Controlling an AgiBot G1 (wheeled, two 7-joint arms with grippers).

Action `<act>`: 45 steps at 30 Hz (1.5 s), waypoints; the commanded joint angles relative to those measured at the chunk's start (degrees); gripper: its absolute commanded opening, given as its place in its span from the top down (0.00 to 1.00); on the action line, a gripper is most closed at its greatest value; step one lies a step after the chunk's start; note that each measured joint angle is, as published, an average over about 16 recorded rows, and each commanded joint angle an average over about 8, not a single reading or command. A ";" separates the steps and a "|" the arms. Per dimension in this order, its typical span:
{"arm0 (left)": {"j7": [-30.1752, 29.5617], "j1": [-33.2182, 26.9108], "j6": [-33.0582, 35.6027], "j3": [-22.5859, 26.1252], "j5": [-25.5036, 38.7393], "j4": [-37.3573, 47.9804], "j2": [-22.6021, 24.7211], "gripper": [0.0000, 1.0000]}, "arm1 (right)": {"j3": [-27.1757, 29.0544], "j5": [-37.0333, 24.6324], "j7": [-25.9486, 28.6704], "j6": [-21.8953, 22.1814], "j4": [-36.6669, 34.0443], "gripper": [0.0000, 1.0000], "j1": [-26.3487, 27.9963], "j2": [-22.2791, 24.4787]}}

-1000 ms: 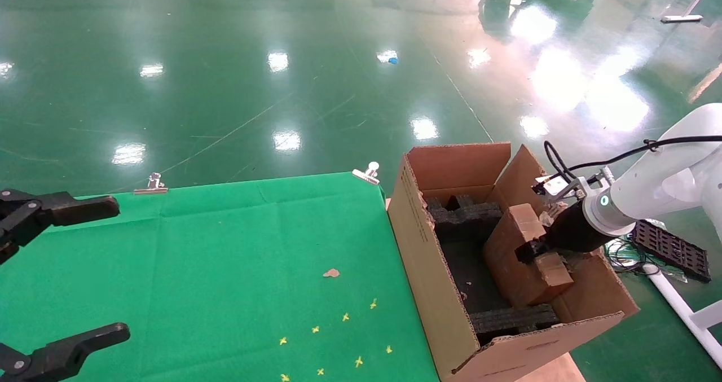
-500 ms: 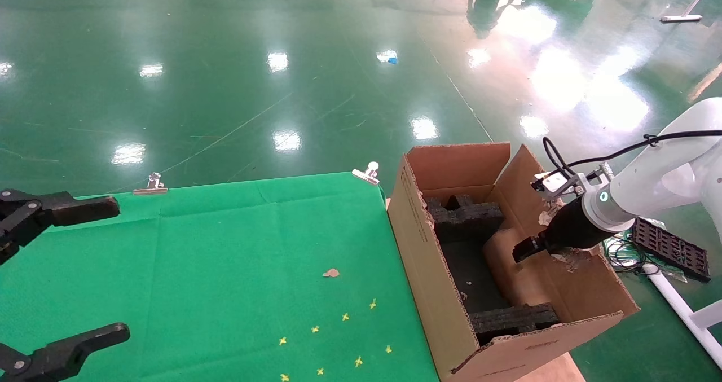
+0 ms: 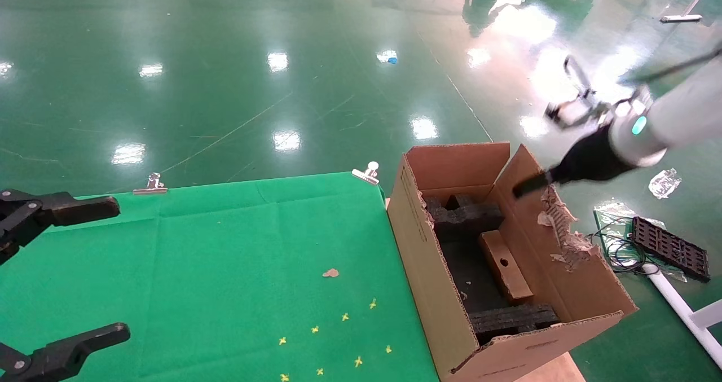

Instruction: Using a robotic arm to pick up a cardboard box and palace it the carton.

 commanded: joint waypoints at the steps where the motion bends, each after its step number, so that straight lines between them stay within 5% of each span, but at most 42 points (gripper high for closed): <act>1: 0.00 0.00 0.00 0.01 0.00 0.00 0.00 0.00 | -0.30 -0.53 -0.66 -0.75 0.28 0.00 2.99 0.15; 15: 0.03 0.00 -0.03 0.05 -0.03 0.02 -0.02 0.00 | 4.86 5.55 -7.23 -2.25 5.42 0.00 6.22 4.79; 45: 0.08 -0.04 -0.04 0.15 -0.09 0.07 -0.05 0.00 | 36.37 23.06 -21.22 -9.39 37.09 0.00 -22.95 10.36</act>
